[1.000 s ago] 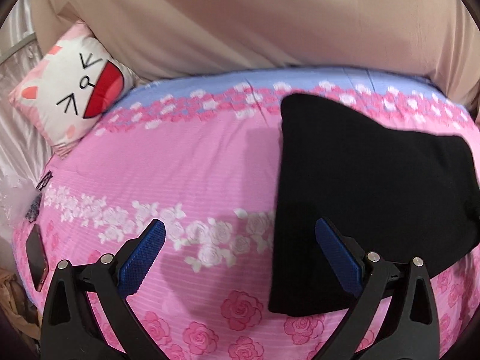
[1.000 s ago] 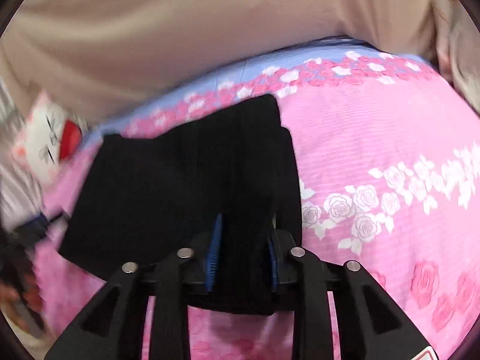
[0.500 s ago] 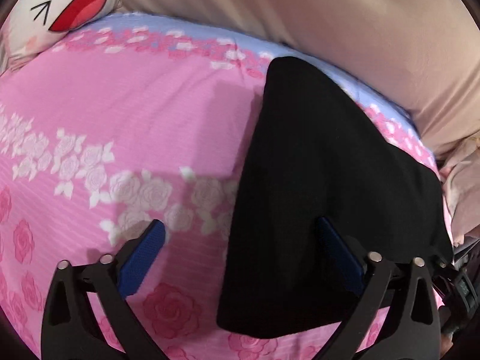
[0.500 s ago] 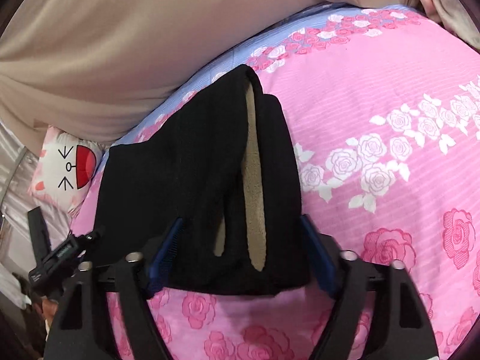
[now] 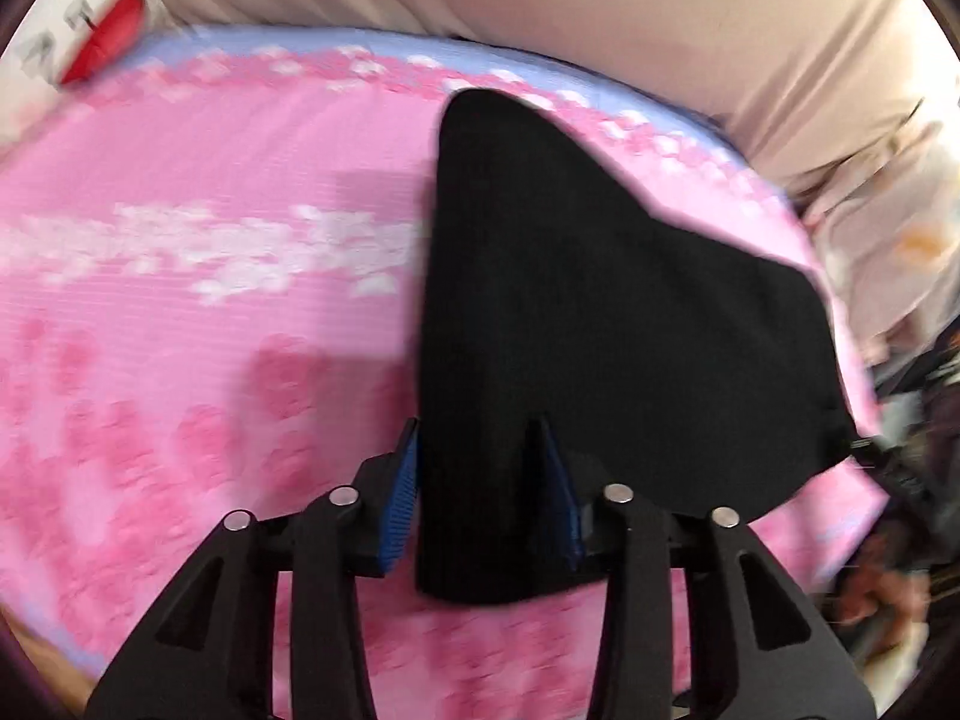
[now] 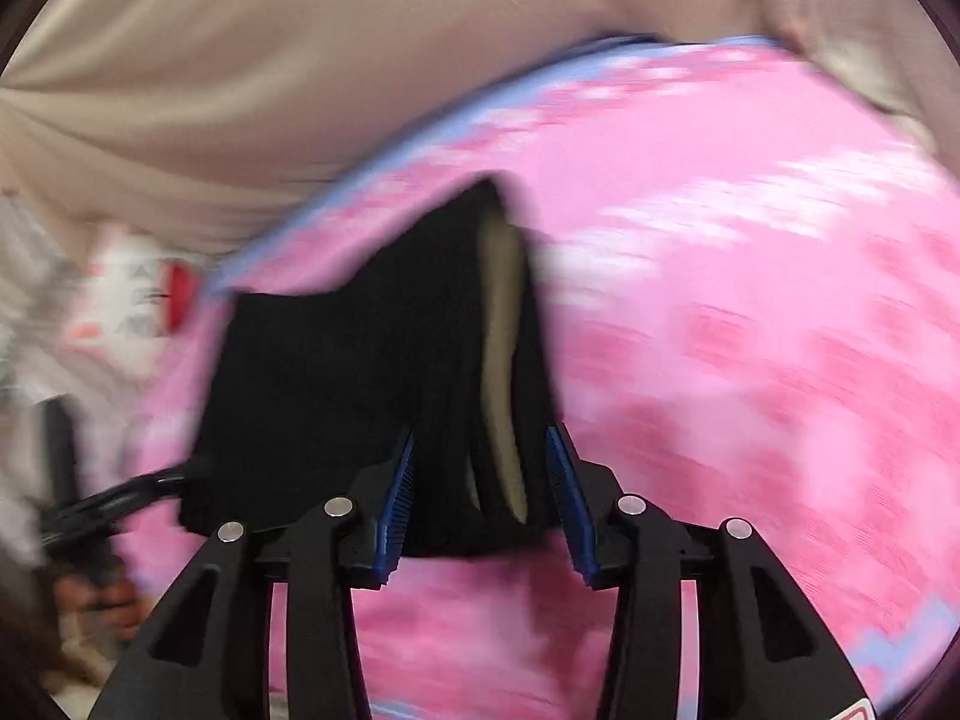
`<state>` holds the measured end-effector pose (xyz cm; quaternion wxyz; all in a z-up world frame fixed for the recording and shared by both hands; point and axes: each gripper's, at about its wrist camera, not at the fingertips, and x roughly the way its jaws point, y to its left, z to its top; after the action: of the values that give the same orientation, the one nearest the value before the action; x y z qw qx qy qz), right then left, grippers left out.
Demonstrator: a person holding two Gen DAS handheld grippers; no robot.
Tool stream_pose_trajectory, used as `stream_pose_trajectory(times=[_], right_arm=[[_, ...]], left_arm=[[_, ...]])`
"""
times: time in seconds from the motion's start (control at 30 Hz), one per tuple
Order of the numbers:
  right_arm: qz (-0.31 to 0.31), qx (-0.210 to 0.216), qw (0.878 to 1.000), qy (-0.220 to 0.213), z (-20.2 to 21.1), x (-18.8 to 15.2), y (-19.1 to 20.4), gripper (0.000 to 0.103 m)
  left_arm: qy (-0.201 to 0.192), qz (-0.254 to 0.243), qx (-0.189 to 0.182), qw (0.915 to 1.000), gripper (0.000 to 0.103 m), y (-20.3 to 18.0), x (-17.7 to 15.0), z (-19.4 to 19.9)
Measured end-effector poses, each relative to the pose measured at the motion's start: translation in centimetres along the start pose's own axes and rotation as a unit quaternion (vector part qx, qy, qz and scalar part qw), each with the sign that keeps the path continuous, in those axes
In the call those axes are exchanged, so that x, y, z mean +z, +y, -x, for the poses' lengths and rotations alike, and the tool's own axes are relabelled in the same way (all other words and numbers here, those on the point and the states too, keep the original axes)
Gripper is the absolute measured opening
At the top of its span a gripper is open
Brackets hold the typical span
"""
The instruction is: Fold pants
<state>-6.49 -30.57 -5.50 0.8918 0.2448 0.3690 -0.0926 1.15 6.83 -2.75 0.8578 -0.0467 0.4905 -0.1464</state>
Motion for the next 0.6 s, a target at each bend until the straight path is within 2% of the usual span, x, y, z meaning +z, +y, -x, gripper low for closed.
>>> stream_pose_trajectory(times=[0.07,0.1,0.13,0.17,0.2,0.23,0.3,0.33,0.37,0.4,0.43,0.47,0.5,0.53,0.57,0.6], right_arm=[[-0.001,0.005,0.998,-0.07,3.5,1.3,0.3,0.04],[0.035,0.007,0.996,-0.087,4.5,2.1,1.9,0.027],[0.07,0.01,0.993,-0.093,5.1,2.7,3.7,0.02],[0.106,0.027,0.99,-0.088,5.0,3.3,6.1,0.013],[0.128,0.051,0.987,-0.078,4.4,3.7,8.1,0.013],[0.161,0.083,0.982,-0.057,3.2,3.9,10.8,0.013],[0.209,0.094,0.973,-0.024,0.5,3.8,14.6,0.013],[0.227,0.097,0.969,-0.003,-1.3,3.5,15.9,0.013],[0.238,0.093,0.966,0.028,-4.0,3.1,16.8,0.013],[0.241,0.084,0.965,0.057,-6.2,2.7,16.8,0.013],[0.242,0.074,0.964,0.078,-8.2,2.5,16.5,0.013],[0.238,0.036,0.967,0.084,-10.5,2.8,15.4,0.008],[0.213,0.021,0.973,0.082,-11.9,3.7,13.3,0.0],[0.133,0.086,0.983,0.093,-12.5,5.0,10.2,0.0],[0.07,0.115,0.986,0.098,-12.5,5.6,8.5,0.0],[0.047,0.098,0.991,0.083,-11.6,5.9,8.1,0.0]], left_arm=[[-0.029,-0.008,0.033,0.999,0.039,-0.4,0.3,1.9],[-0.057,-0.012,0.053,0.9969,0.041,-0.8,0.9,3.3],[-0.083,-0.017,0.066,0.9942,0.045,-1.3,1.4,4.5],[-0.101,-0.022,0.073,0.992,0.06,-1.7,1.8,5.1],[-0.122,-0.027,0.079,0.989,0.07,-2.5,2.4,5.8],[-0.129,-0.032,0.08,0.9879,0.07,-3.2,2.8,5.9],[-0.13,-0.054,0.066,0.9879,0.073,-5.3,3.4,5.0],[-0.127,-0.066,0.073,0.9871,0.076,-5.9,3.2,4.3],[-0.114,-0.085,0.102,0.9847,0.082,-6.8,3.0,2.4],[-0.099,-0.092,0.122,0.9833,0.081,-6.8,2.8,0.8],[-0.085,-0.089,0.134,0.9833,0.081,-6.4,2.7,-0.5],[-0.067,-0.082,0.143,0.984,0.082,-5.9,2.5,-1.8],[-0.048,-0.071,0.141,0.9863,0.084,-4.9,2.3,-3.4],[-0.045,-0.056,0.12,0.9902,0.087,-3.8,2.1,-3.7],[-0.049,-0.04,0.109,0.9921,0.095,-3.0,2.1,-3.8],[-0.046,-0.039,0.103,0.9928,0.095,-2.8,2.2,-3.6]])
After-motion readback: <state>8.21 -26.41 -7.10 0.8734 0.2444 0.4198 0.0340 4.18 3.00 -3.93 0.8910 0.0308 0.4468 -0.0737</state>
